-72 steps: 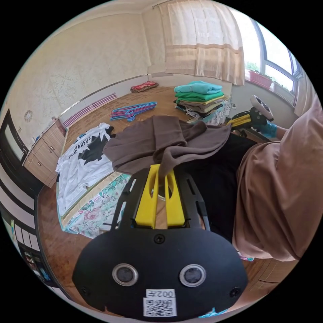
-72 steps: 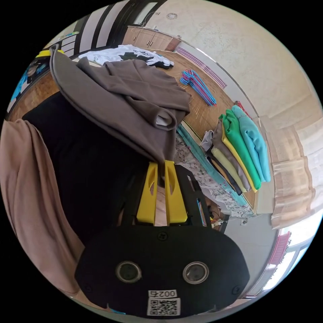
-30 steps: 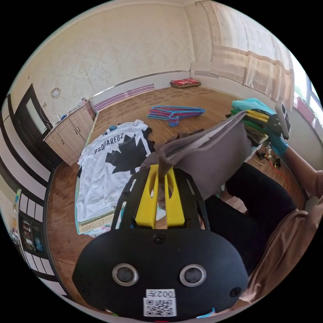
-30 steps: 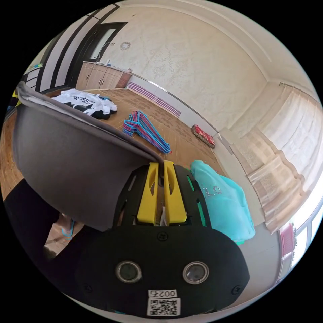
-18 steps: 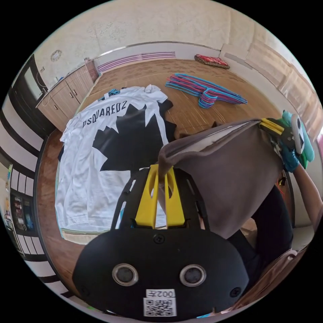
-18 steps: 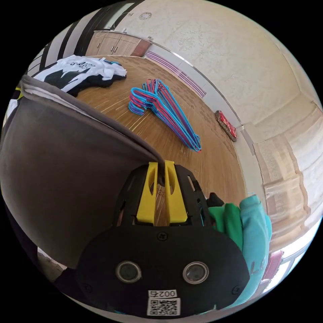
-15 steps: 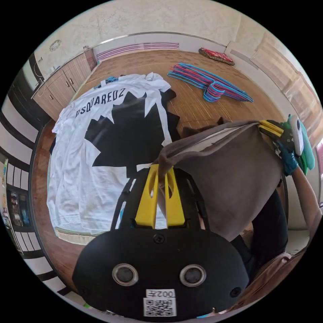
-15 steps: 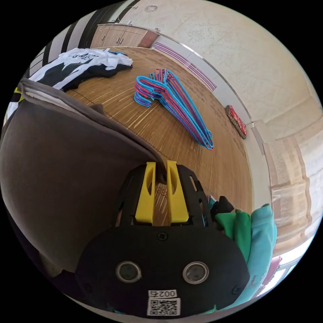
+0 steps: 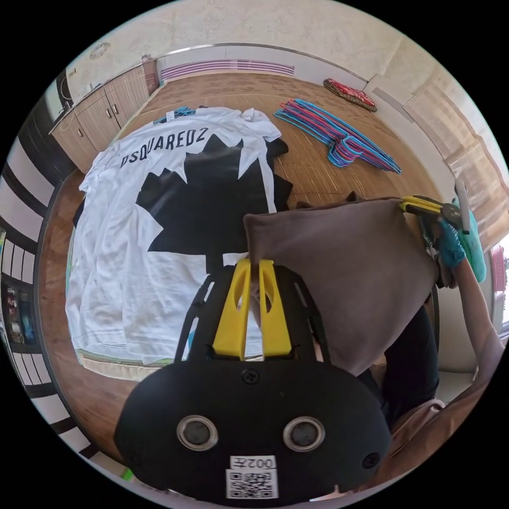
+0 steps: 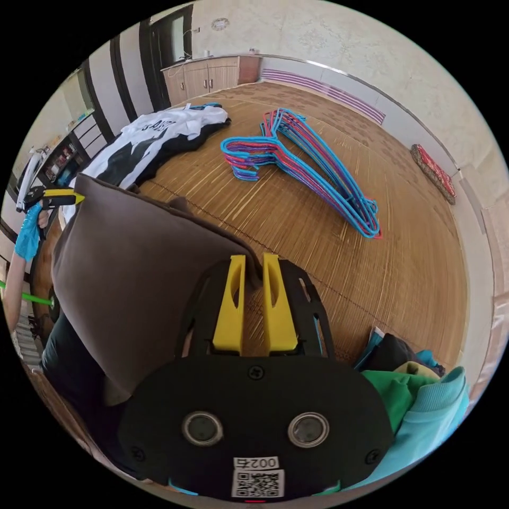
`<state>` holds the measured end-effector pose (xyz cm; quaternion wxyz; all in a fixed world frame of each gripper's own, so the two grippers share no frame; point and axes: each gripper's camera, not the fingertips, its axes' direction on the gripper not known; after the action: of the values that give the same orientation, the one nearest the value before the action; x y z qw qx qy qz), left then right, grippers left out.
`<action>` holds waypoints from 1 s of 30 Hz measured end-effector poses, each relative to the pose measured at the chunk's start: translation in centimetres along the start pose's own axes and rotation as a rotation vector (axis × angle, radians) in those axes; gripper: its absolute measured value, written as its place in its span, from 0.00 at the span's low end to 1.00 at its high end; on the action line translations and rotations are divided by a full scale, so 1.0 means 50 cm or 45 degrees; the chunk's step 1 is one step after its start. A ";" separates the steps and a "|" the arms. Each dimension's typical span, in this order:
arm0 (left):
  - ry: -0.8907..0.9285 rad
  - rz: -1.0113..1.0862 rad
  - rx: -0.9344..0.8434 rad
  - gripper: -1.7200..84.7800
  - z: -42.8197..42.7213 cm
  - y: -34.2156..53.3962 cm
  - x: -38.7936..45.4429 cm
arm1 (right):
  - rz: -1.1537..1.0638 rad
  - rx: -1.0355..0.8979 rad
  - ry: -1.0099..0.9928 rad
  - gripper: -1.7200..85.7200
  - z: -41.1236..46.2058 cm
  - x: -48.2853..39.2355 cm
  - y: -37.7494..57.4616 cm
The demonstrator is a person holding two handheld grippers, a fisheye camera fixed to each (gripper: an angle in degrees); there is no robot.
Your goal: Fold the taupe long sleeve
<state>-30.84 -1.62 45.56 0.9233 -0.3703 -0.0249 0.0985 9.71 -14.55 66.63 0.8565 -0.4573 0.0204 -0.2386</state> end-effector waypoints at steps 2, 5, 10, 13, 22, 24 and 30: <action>-0.034 0.014 0.007 0.02 -0.004 0.000 -0.002 | 0.001 0.004 -0.023 0.08 0.009 0.016 -0.013; -0.014 0.015 -0.058 0.03 0.026 -0.016 -0.012 | -0.014 -0.047 0.042 0.09 0.040 0.026 -0.030; 0.012 -0.044 -0.060 0.05 0.036 -0.030 -0.031 | -0.073 -0.051 0.082 0.10 0.046 0.039 -0.043; -0.041 -0.063 -0.026 0.04 0.016 -0.032 -0.040 | -0.074 -0.023 0.064 0.11 0.027 0.061 -0.045; -0.062 -0.057 0.043 0.01 -0.028 -0.012 -0.052 | 0.098 0.113 0.011 0.12 -0.017 0.136 -0.040; -0.052 -0.033 0.046 0.03 -0.037 -0.001 -0.046 | 0.108 0.121 0.006 0.12 -0.027 0.142 -0.036; 0.074 0.126 0.052 0.10 -0.072 0.076 -0.014 | 0.045 0.161 -0.120 0.12 -0.078 0.106 0.022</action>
<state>-31.72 -1.52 40.32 0.9251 -0.3547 0.0223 0.1336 13.83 -19.29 64.46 0.8878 -0.4126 -0.0267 -0.2024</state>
